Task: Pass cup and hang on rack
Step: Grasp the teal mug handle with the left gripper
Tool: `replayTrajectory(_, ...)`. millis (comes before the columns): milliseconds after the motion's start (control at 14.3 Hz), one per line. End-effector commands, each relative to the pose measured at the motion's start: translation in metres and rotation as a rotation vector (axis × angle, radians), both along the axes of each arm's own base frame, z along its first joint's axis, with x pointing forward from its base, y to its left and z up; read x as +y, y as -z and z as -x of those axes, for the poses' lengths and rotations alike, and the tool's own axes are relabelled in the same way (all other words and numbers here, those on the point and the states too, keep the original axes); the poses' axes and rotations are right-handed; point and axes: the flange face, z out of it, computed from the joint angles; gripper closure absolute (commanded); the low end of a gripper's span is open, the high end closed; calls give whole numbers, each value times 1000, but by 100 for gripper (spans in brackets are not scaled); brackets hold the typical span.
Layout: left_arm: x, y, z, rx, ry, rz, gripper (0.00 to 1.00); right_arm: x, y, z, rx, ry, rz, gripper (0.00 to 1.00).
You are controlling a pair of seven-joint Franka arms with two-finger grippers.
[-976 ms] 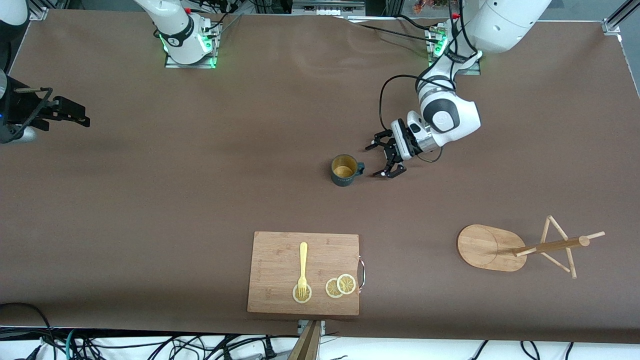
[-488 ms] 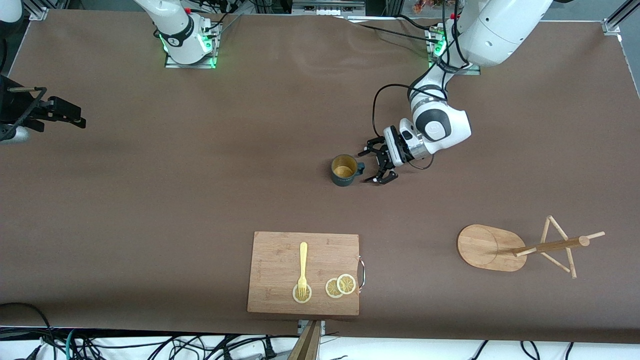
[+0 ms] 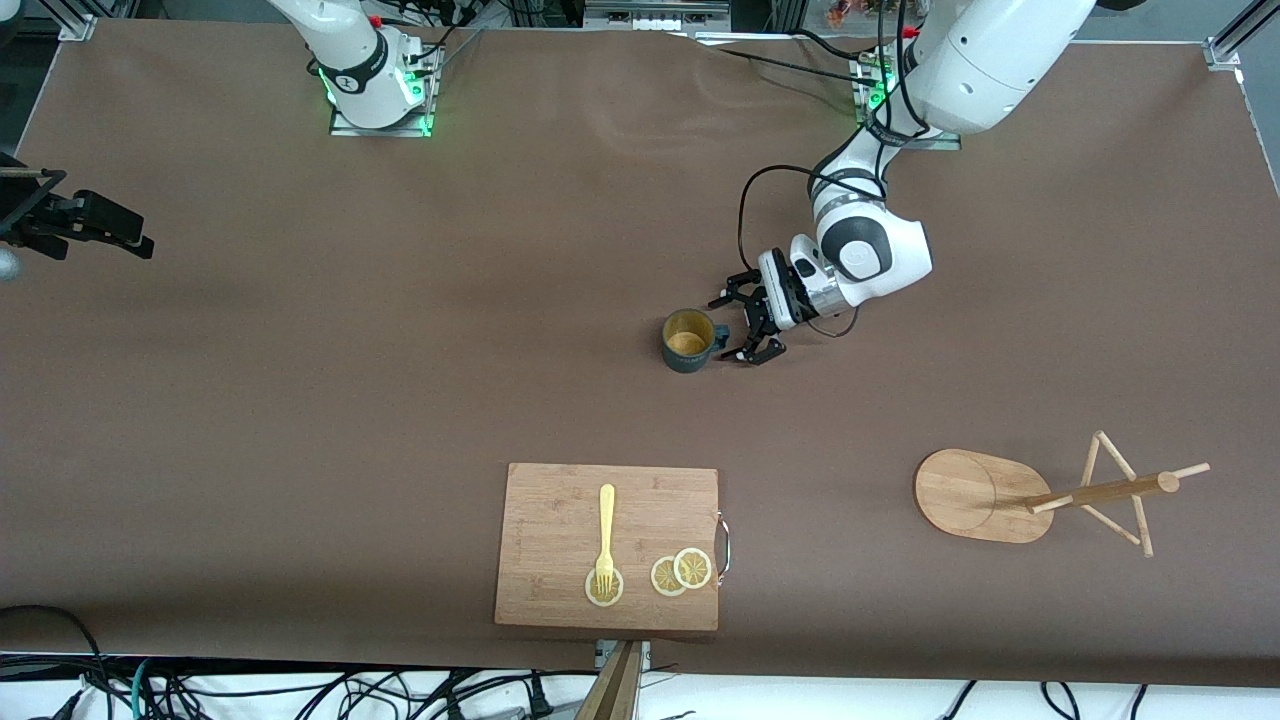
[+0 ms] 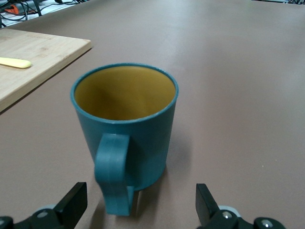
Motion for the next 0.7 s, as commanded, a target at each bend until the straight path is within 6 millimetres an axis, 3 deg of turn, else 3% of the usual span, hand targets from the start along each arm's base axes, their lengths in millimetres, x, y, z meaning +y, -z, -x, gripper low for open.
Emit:
replayTrajectory(0,-7,1,-2,-24,-6,1,10,-3,-6,0,2,20,12,0)
replayTrajectory(209,-7,1,-2,-31,0,-2,56,-3,-6,0,0,22,12,0)
replayTrajectory(279,-7,2,-2,-28,-1,-2,59,-3,-6,0,0,22,12,0)
replayTrajectory(558,-1,2,-6,-24,-18,-5,97,-2,-6,0,-1,22,10,0)
replayTrajectory(627,2,-1,-8,-19,-33,-1,100,-3,-7,-1,-4,23,11,0)
